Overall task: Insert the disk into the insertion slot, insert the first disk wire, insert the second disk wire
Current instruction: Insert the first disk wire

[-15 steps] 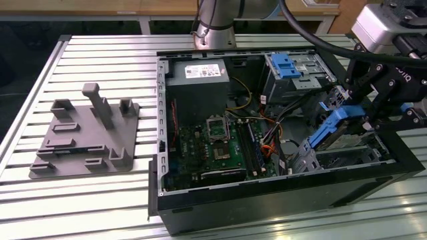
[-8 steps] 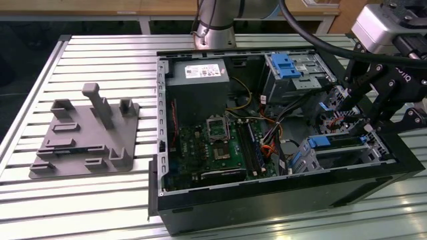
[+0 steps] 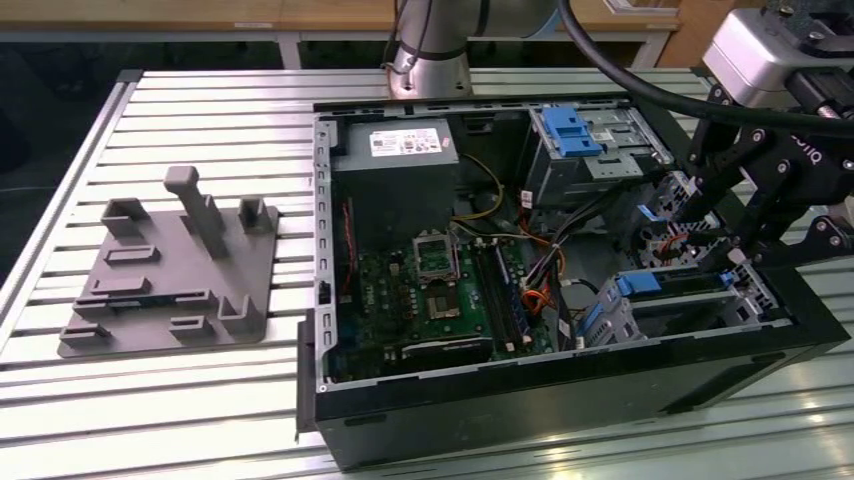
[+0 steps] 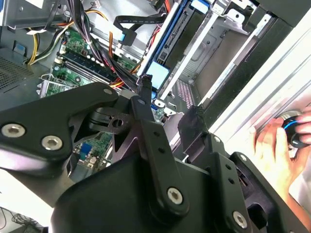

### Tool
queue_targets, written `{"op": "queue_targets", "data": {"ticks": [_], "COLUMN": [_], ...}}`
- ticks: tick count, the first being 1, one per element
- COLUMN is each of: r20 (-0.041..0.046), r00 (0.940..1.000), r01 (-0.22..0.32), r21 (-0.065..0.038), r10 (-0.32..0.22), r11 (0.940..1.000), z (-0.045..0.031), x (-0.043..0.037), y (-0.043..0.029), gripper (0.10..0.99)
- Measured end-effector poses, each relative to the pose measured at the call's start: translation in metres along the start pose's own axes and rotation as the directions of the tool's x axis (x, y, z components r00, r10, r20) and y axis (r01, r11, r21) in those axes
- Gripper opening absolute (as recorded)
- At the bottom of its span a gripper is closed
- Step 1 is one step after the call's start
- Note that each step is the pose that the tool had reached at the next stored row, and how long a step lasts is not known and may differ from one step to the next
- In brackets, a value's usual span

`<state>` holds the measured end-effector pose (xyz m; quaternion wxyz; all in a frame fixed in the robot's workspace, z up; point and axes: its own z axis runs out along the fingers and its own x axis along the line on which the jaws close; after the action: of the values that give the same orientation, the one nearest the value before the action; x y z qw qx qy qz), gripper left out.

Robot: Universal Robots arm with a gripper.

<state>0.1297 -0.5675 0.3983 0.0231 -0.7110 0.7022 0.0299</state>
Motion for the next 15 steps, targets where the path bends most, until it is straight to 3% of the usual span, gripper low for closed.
{"op": "queue_targets", "data": {"ticks": [7,11,15], "r20": [0.0,0.0002,0.0003], "r00": [1.0,1.0,1.0], "r01": [0.0,-0.001,0.0], "r21": [-0.003,-0.021,-0.026], "r10": [0.0,0.001,0.0], "r11": [1.0,0.9998,0.9997], "z": [0.0007,0.0019,0.0031], "x": [-0.0003,-0.0005,-0.001], "y": [-0.0022,-0.0144,-0.0236], "gripper": [0.498,0.498,0.498]}}
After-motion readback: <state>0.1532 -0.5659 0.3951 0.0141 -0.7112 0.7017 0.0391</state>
